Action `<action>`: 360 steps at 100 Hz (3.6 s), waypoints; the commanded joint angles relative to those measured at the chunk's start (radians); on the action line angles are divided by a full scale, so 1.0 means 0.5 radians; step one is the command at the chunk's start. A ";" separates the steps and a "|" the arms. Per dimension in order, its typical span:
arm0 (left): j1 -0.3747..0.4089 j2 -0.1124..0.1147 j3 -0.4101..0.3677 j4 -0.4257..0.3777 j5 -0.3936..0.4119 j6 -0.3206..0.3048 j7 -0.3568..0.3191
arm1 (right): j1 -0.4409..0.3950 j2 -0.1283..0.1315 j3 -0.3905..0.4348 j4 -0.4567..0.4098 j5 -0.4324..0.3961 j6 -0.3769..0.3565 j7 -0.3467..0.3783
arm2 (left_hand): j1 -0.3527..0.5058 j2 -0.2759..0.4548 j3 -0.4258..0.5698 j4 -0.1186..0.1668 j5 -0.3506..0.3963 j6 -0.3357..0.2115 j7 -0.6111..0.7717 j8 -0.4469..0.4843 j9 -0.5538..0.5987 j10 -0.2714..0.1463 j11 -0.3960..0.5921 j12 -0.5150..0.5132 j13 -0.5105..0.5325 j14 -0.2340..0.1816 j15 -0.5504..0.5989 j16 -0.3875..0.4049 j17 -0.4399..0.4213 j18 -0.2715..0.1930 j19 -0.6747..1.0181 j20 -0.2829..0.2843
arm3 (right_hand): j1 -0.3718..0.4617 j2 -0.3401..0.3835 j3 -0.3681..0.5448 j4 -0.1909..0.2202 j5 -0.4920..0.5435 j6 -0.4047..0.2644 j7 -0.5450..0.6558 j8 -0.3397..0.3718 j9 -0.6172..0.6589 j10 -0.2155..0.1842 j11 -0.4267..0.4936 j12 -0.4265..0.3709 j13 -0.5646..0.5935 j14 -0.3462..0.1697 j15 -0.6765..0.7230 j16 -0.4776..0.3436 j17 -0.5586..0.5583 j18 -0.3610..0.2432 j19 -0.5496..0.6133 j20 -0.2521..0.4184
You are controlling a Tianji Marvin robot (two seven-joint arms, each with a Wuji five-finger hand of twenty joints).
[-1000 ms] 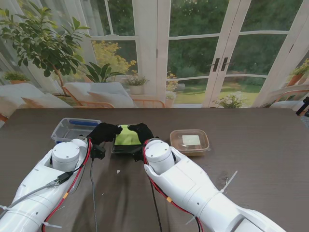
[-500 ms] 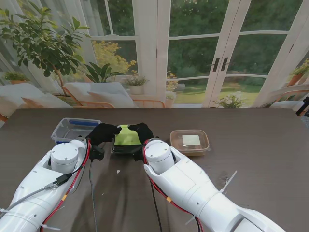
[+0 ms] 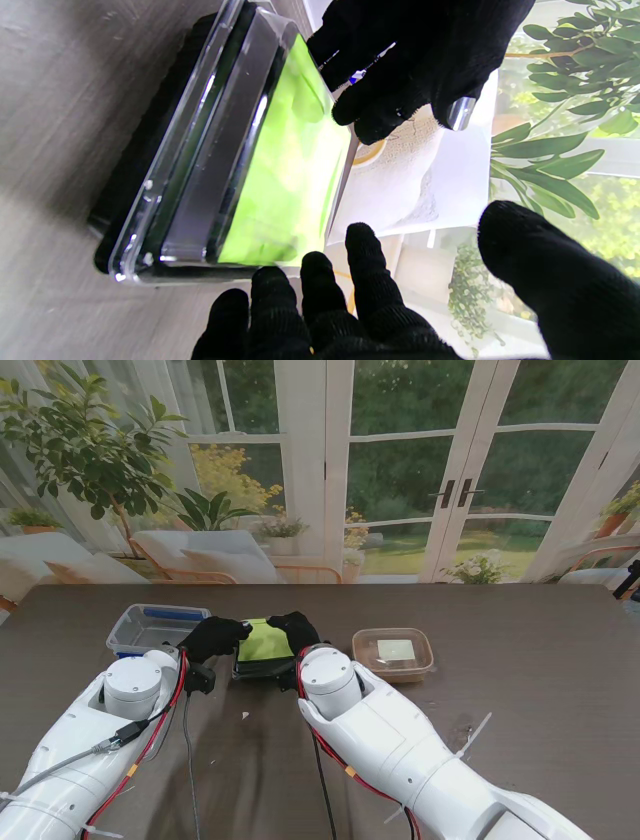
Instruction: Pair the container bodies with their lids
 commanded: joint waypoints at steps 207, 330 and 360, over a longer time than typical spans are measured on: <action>0.024 0.143 0.024 -0.194 0.907 -0.386 0.037 | -0.046 0.150 0.038 -0.319 -0.502 0.263 -0.026 | -0.386 -0.246 0.718 0.008 0.244 -0.051 0.162 0.086 0.587 0.167 0.319 0.725 0.584 0.418 0.960 0.971 0.093 0.336 1.446 1.610 | -0.005 -0.119 0.025 0.025 0.410 -0.364 -0.125 0.070 0.544 -0.073 0.289 0.164 0.606 0.063 0.369 0.262 0.764 0.440 0.784 0.691; -0.515 0.117 0.496 0.352 0.975 0.025 -0.138 | 0.231 0.182 -0.166 -0.046 -0.670 0.486 0.452 | -0.614 -0.138 0.748 0.019 -0.014 -0.087 -0.017 -0.002 1.467 -0.074 1.763 1.893 2.015 0.056 2.964 1.258 1.825 0.305 3.910 0.943 | 0.003 -0.158 0.163 0.076 0.492 -0.257 -0.221 0.064 2.069 -0.080 1.144 0.893 2.133 0.253 2.812 1.449 2.702 1.001 2.444 1.270; -0.578 0.092 0.564 0.450 0.911 0.002 -0.141 | 0.263 0.166 -0.196 0.028 -0.670 0.521 0.503 | -0.596 -0.116 0.693 0.020 -0.030 0.003 -0.021 -0.007 1.474 -0.083 1.772 1.908 2.015 0.062 2.958 1.265 1.825 0.316 3.908 0.948 | -0.034 -0.141 0.113 0.076 0.326 -0.140 -0.144 0.083 2.076 -0.105 1.185 0.907 2.136 0.213 2.886 1.484 2.728 0.954 2.503 1.276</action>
